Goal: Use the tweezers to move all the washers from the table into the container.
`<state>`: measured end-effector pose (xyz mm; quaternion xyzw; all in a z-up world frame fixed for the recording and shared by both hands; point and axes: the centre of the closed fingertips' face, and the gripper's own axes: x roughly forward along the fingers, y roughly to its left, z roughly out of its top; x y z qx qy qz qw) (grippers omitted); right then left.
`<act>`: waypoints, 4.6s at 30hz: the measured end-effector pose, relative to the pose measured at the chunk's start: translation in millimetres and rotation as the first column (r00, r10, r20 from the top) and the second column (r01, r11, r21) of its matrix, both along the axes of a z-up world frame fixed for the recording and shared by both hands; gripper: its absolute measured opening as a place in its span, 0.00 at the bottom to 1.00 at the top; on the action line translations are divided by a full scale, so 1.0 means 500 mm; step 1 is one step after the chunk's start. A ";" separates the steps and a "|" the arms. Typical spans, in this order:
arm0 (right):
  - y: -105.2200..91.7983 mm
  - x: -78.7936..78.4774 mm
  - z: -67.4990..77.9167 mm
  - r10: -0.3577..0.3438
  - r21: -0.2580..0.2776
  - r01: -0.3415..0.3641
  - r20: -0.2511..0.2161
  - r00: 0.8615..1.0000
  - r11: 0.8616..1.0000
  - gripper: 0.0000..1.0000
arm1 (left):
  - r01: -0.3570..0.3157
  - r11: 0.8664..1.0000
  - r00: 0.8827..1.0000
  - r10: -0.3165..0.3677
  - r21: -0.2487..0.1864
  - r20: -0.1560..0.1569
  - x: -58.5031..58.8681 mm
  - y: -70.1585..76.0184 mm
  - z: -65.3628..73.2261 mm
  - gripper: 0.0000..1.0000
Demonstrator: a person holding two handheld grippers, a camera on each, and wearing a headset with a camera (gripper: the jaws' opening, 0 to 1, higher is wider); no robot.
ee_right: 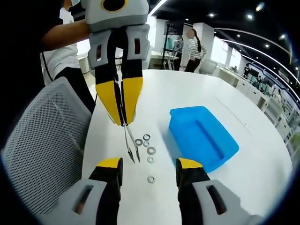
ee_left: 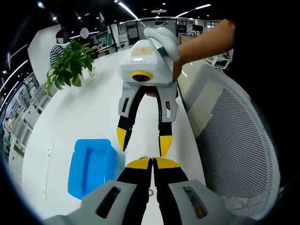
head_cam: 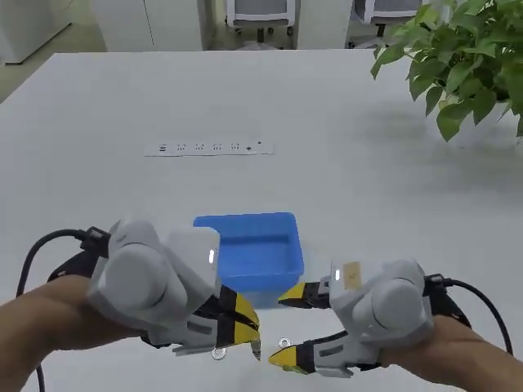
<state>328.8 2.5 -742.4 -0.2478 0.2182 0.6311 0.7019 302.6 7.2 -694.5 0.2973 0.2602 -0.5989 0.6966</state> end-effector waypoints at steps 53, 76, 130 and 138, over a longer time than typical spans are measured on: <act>-0.071 0.058 -0.004 -0.223 0.046 0.223 -0.010 0.975 0.974 0.97 | 0.085 0.996 0.996 -0.085 -0.012 -0.012 0.047 -0.066 -0.027 0.06; -0.039 0.015 -0.022 -0.024 0.009 0.024 -0.019 1.000 1.000 0.52 | -0.011 1.000 0.999 0.011 0.000 -0.047 0.062 -0.059 -0.030 0.06; -0.013 -0.005 -0.068 0.134 -0.110 -0.137 -0.038 0.990 0.984 0.08 | 0.014 1.000 0.999 -0.014 0.012 -0.041 0.051 -0.077 -0.044 0.07; -0.012 -0.006 -0.065 0.138 -0.107 -0.142 -0.038 0.990 0.984 0.08 | 0.012 1.000 0.999 -0.012 0.013 -0.035 0.051 -0.075 -0.043 0.08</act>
